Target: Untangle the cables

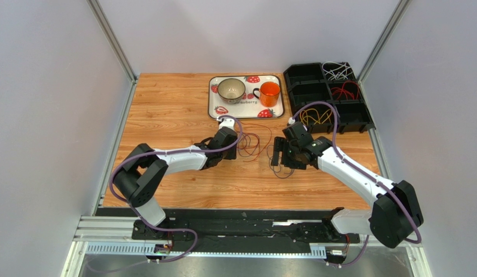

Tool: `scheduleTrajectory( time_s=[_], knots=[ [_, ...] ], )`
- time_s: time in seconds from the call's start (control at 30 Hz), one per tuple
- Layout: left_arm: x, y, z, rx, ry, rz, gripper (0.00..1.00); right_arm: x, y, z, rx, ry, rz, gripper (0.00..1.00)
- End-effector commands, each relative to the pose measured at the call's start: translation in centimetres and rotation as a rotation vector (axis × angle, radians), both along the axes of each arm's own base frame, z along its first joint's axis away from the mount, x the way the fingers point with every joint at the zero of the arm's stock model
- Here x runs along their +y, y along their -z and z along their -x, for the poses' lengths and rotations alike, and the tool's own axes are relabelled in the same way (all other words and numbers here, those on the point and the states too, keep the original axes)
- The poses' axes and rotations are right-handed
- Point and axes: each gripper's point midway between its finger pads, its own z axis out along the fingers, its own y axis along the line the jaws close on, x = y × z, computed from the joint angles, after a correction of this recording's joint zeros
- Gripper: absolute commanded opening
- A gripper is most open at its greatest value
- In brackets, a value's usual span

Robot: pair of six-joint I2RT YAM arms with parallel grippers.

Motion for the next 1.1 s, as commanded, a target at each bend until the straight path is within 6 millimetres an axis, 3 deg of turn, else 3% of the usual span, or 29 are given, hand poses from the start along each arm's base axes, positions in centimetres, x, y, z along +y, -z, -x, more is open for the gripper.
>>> scheduleTrajectory(
  time_s=[0.0, 0.27, 0.7, 0.8, 0.97, 1.07],
  knots=[
    [-1.8, -2.0, -0.9, -0.058, 0.03, 0.074, 0.42, 1.2, 0.5, -0.6, 0.002, -0.012, 0.0, 0.77],
    [-3.5, -1.4, -1.7, -0.063, 0.08, 0.091, 0.42, 2.5, 1.3, -1.0, 0.023, -0.04, 0.034, 0.76],
    [-3.6, 0.1, -2.4, -0.027, 0.058, 0.044, 0.38, 3.5, 2.6, -0.9, 0.053, -0.068, 0.068, 0.74],
    [-3.8, 0.1, -2.4, -0.027, 0.07, 0.048, 0.33, 3.6, 2.8, -0.9, 0.059, -0.072, 0.074, 0.73],
    [-4.1, 0.3, -2.3, -0.02, 0.084, 0.044, 0.16, 3.8, 3.0, -0.8, 0.062, -0.076, 0.082, 0.73],
    [-4.1, 0.3, -2.2, -0.023, 0.081, 0.036, 0.15, 3.8, 3.0, -0.7, 0.059, -0.081, 0.086, 0.73]
  ],
)
